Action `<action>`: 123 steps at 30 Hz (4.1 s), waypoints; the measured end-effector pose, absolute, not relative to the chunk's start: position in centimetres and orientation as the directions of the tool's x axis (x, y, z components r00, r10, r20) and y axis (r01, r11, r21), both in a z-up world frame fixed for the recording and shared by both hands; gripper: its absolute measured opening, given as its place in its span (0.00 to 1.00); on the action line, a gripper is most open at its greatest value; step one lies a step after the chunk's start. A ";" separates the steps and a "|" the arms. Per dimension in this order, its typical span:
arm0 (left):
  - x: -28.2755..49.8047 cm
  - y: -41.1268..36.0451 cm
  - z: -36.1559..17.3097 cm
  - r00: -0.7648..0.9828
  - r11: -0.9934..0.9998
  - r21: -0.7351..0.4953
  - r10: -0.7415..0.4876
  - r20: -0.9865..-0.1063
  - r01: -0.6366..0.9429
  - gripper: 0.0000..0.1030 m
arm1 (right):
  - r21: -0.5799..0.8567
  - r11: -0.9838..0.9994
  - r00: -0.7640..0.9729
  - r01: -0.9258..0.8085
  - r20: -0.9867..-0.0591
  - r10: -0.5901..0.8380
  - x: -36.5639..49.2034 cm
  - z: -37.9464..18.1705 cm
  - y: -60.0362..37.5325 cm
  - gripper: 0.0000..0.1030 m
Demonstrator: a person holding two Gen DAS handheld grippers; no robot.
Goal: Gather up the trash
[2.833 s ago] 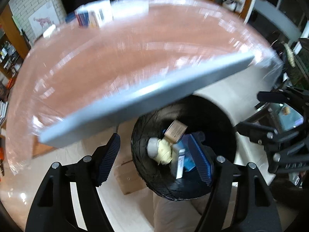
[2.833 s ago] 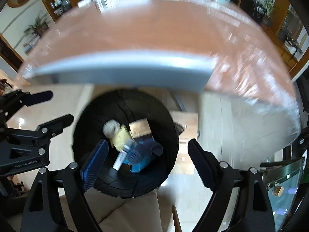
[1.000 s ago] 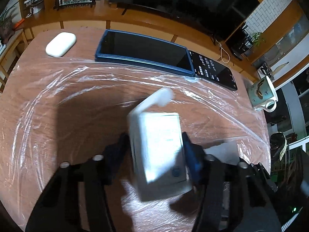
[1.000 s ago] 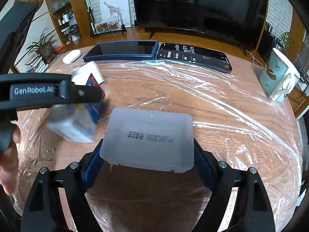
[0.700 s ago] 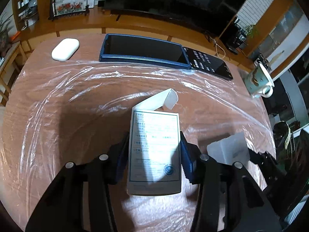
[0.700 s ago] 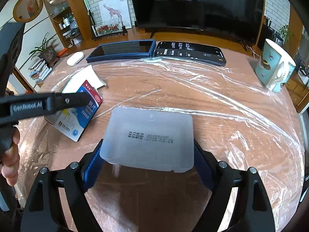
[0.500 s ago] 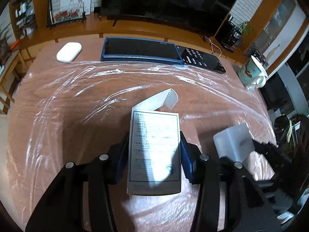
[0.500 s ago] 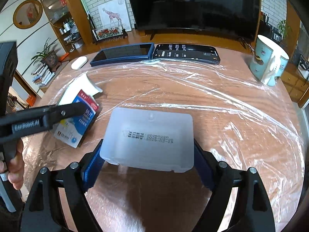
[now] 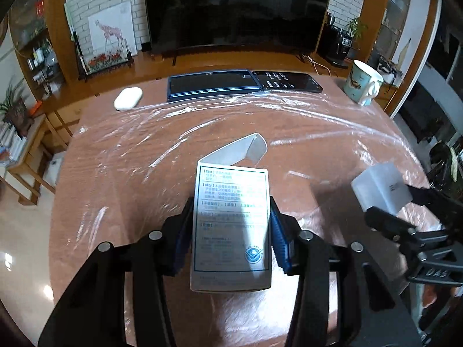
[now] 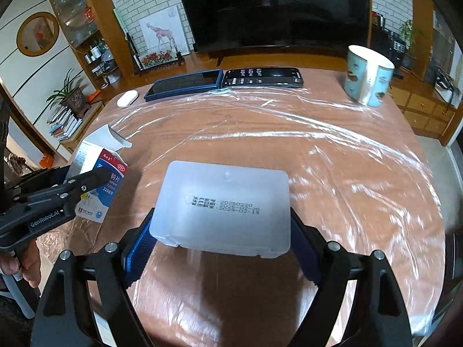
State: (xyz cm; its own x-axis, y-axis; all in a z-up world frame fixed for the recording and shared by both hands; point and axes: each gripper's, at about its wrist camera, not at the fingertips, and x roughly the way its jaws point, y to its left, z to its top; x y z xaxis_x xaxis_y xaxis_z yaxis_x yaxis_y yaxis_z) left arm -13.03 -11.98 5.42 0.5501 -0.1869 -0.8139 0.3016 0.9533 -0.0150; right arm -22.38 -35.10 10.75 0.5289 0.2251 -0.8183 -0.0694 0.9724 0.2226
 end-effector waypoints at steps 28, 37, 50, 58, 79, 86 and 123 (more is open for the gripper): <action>-23.6 -13.0 5.5 0.613 0.904 0.144 -0.150 -0.776 0.403 0.47 | 0.203 0.979 0.543 -0.016 -0.821 0.179 -33.6 11.9 -33.5 0.80; -27.4 -14.8 5.3 0.606 0.916 0.140 -0.128 -0.785 0.375 0.47 | 0.204 0.974 0.521 -0.098 -0.823 0.224 -36.1 11.8 -34.5 0.80; -33.4 -16.4 4.0 0.569 0.912 0.138 -0.119 -0.814 0.387 0.47 | 0.203 0.964 0.472 -0.170 -0.842 0.260 -41.1 10.5 -35.9 0.80; -35.7 -17.3 2.7 0.542 0.901 0.137 -0.122 -0.831 0.412 0.47 | 0.170 0.968 0.442 -0.187 -0.865 0.237 -43.1 8.9 -36.0 0.80; -36.0 -17.8 -2.1 0.422 0.894 0.055 -0.155 -0.893 0.445 0.47 | 0.037 0.977 0.395 -0.211 -0.911 0.120 -43.6 4.4 -35.4 0.80; -34.8 -17.9 -3.6 0.395 0.889 0.053 -0.149 -0.907 0.455 0.47 | 0.028 0.976 0.372 -0.216 -0.922 0.109 -42.9 3.2 -35.2 0.80; -32.0 -15.7 3.2 0.518 0.897 0.003 -0.252 -0.817 0.441 0.88 | 0.125 0.986 0.539 -0.112 -0.825 0.166 -38.9 10.7 -38.3 0.91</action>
State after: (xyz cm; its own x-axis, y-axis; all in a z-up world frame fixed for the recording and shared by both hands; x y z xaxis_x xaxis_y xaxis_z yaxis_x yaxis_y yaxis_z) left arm -31.98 -15.75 3.18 0.5181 -0.2518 -0.8174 0.4412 0.8974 0.0032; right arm -38.88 -38.34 10.67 0.5395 0.1659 -0.8255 -0.1123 0.9858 0.1247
